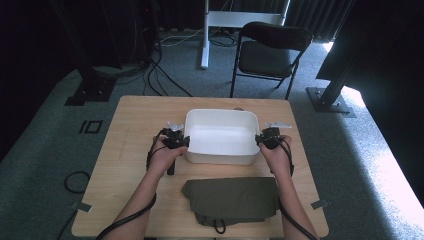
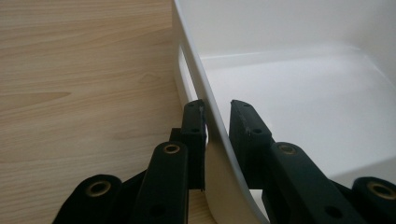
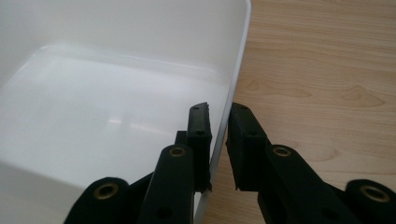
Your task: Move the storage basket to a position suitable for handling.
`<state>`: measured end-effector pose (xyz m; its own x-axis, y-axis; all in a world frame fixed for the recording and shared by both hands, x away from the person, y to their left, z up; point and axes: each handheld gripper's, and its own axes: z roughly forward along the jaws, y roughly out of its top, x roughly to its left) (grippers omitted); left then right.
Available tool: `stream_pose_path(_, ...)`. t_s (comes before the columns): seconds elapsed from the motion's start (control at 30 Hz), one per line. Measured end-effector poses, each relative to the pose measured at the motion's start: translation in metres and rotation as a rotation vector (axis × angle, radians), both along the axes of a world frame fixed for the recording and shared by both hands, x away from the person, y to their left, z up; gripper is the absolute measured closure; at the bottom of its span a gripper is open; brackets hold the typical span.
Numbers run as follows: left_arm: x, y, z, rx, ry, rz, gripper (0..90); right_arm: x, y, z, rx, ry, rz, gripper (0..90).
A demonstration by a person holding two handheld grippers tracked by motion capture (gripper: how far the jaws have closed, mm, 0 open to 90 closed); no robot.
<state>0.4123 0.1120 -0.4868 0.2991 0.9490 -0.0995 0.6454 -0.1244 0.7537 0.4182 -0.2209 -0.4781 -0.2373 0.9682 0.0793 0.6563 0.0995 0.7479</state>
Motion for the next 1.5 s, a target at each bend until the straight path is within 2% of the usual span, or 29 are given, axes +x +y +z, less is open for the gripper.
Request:
stream_pose_path(0.4, 0.014, -0.025, 0.002, 0.015, 0.011, 0.0, 77.5, 0.013, -0.021, -0.001, -0.02, -0.012, -0.019, 80.5)
stream_pose_path(0.7, 0.021, -0.027, 0.002, 0.02, 0.013, -0.002, 77.6, 0.018, -0.024, -0.001, -0.006, -0.015, -0.023, 80.3)
stream_pose_path(0.8, 0.021, -0.027, 0.002, 0.032, 0.007, -0.013, 77.3, 0.019, -0.025, -0.002, -0.004, -0.016, -0.023, 80.2)
stream_pose_path(1.1, 0.021, -0.023, 0.001, 0.02, -0.007, -0.046, 74.9, 0.018, -0.025, -0.001, -0.005, -0.012, -0.014, 78.2)
stream_pose_path(1.13, 0.021, -0.023, 0.001, 0.026, -0.011, -0.054, 74.2, 0.017, -0.025, 0.0, -0.001, -0.022, -0.008, 74.0)
stream_pose_path(1.17, 0.021, -0.022, 0.001, 0.025, -0.011, -0.059, 74.2, 0.017, -0.025, 0.0, -0.001, -0.022, -0.008, 74.0)
stream_pose_path(1.2, 0.021, -0.02, 0.002, 0.022, -0.012, -0.086, 71.5, 0.017, -0.024, 0.001, -0.002, -0.04, 0.005, 68.3)
stream_pose_path(1.3, 0.021, -0.018, 0.005, 0.017, -0.025, -0.11, 63.9, 0.016, -0.023, 0.004, -0.003, -0.051, 0.007, 63.2)
stream_pose_path(1.33, 0.02, -0.016, 0.008, 0.001, -0.034, -0.134, 60.9, 0.016, -0.022, 0.007, -0.012, -0.071, 0.01, 57.2)
stream_pose_path(1.37, 0.02, -0.016, 0.008, 0.001, -0.034, -0.134, 60.9, 0.016, -0.022, 0.007, -0.012, -0.071, 0.01, 57.2)
stream_pose_path(1.4, 0.019, -0.014, 0.011, -0.002, -0.055, -0.153, 56.9, 0.015, -0.022, 0.009, -0.01, -0.091, 0.019, 51.9)
stream_pose_path(1.43, 0.019, -0.014, 0.011, -0.002, -0.055, -0.153, 53.8, 0.015, -0.022, 0.009, -0.01, -0.091, 0.019, 51.9)
stream_pose_path(1.47, 0.017, -0.012, 0.015, -0.013, -0.066, -0.171, 53.8, 0.014, -0.022, 0.011, 0.017, -0.111, 0.045, 44.1)
stream_pose_path(1.5, 0.017, -0.012, 0.015, -0.013, -0.066, -0.171, 52.5, 0.014, -0.022, 0.011, 0.017, -0.111, 0.045, 44.1)
